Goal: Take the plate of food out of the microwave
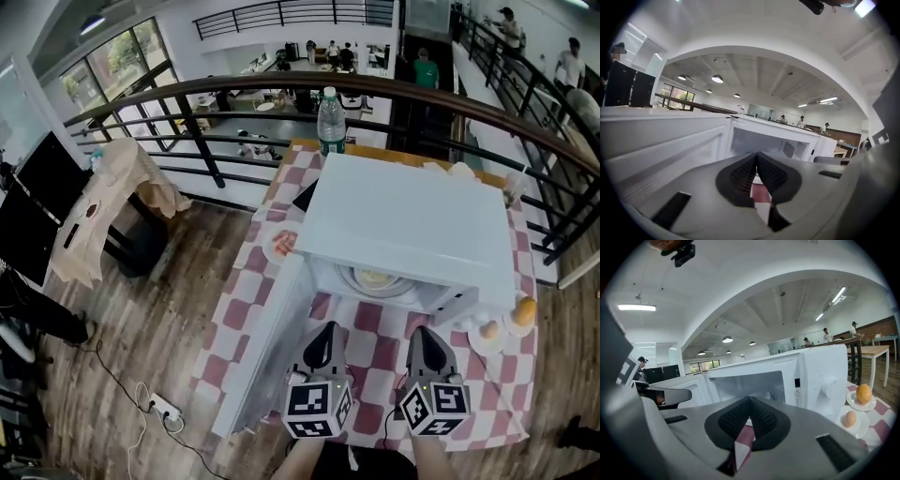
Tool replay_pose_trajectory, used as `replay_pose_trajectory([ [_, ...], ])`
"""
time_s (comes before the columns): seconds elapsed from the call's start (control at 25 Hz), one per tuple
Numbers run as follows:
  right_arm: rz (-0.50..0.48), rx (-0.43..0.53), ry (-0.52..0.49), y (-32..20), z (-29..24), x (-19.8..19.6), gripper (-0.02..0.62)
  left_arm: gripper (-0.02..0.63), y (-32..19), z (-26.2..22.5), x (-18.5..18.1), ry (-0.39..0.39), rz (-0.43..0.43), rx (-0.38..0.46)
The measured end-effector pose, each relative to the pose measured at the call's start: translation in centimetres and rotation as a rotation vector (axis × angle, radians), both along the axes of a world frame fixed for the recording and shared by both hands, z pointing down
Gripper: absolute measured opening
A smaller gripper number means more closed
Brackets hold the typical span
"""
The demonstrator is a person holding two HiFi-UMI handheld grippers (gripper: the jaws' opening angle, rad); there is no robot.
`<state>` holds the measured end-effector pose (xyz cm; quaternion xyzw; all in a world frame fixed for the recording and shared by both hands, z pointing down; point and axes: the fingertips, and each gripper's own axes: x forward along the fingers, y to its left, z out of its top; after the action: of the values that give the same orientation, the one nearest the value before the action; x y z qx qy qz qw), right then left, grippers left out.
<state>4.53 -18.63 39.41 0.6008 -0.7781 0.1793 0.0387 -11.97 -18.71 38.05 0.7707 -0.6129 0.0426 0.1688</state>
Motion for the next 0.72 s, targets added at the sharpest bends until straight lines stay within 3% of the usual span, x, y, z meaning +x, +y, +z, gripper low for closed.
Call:
replay_pose_trajectory([
  [0.4, 0.037, -0.082, -0.039, -3.2, 2.9, -1.5, -0.008, 0.018, -3.9, 3.8, -0.1, 0.068, 0.073, -0.092],
  [0.72, 0.094, -0.166, -0.162, -5.1, 5.3, -1.9, -0.008, 0.017, -6.2, 5.9, 0.1, 0.117, 0.090, -0.138],
])
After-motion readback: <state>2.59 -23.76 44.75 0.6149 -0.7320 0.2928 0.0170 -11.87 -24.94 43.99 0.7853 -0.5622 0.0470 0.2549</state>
